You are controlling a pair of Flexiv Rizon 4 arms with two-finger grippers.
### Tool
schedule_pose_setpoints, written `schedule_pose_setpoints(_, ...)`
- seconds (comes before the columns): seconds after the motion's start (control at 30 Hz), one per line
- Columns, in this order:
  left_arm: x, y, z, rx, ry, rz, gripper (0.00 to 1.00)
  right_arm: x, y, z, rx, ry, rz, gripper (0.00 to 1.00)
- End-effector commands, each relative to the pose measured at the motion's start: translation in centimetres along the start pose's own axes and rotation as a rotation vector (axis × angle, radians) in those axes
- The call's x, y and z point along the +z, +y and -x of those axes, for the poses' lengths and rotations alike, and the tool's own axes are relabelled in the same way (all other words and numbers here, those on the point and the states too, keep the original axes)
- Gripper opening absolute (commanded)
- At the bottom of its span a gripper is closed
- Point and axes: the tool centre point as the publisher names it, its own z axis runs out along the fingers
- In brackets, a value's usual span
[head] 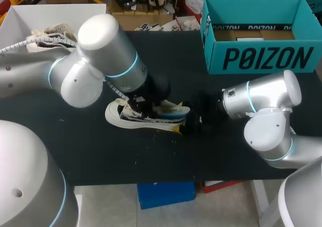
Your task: Take the shoe out of the shoebox, open the shoe tongue, remove and reinsert the insole, then place the shoe into the shoebox
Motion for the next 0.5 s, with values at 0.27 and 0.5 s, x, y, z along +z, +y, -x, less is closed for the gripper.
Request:
schedule_pose_setpoints(0.27,0.7,-1.2,-1.0,0.057,-0.096,-0.003,0.5,0.3,-0.1,0.0,0.002,-0.001,-0.003,0.0)
schedule_pose_setpoints(0.5,1.8,-2.4,-0.1,0.079,-0.115,-0.006,0.49,0.3,-0.1,0.0,0.002,-0.001,-0.003,0.0)
